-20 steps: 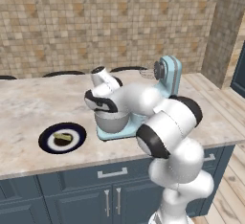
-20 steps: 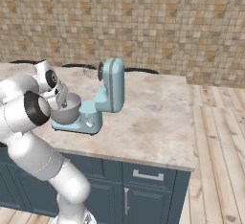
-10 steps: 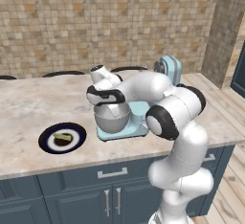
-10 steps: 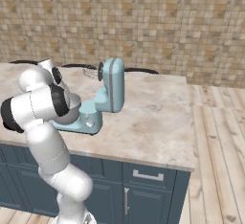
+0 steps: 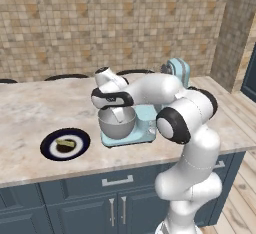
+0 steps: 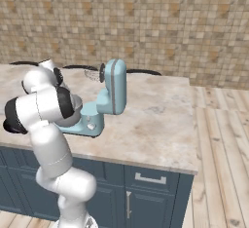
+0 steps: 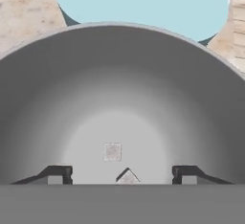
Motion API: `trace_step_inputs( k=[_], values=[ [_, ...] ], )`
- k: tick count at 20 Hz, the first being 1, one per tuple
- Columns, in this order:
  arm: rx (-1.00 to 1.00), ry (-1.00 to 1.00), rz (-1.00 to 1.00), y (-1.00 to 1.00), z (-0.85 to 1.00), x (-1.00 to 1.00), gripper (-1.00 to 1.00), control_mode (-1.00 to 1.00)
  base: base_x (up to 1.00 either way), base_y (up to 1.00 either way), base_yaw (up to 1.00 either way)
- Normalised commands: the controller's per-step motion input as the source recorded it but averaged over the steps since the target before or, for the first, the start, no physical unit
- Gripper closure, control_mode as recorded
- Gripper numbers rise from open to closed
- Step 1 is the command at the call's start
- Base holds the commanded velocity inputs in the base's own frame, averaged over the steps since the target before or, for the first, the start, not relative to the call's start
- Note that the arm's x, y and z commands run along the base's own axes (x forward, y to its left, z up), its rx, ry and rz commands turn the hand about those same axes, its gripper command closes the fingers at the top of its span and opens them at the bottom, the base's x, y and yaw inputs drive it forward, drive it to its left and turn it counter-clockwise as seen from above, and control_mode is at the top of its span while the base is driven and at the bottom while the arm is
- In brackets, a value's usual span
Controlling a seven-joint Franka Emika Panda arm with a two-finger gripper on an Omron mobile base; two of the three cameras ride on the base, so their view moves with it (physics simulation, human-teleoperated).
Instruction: Add butter and sugar cubes to the stand mixer bowl and then turn on the stand mixer to begin making frosting.
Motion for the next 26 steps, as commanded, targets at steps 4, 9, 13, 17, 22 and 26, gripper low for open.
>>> trace_step_inputs(
  k=[4, 9, 13, 17, 22, 26],
  values=[
    [0.02, -0.01, 0.00, 0.32, 0.55, -0.06, -1.00, -1.00, 0.00, 0.00, 0.00],
    [0.08, -0.02, 0.04, 0.30, 1.00, -0.47, -1.00, -1.00, 0.00, 0.00, 0.00],
    [0.05, 0.00, 0.21, 0.22, 0.97, -0.73, -1.00, -1.00, 0.00, 0.00, 0.00],
    [0.02, 0.02, 0.23, 0.32, 0.69, -0.79, -1.00, -1.00, 0.00, 0.00, 0.00],
    [0.00, 0.07, 0.43, 0.35, 0.17, -0.79, -1.00, -1.00, 0.00, 0.00, 0.00],
    [0.02, 0.12, 0.72, 0.18, 0.00, -0.57, -1.00, -1.00, 0.00, 0.00, 0.00]
  ],
)
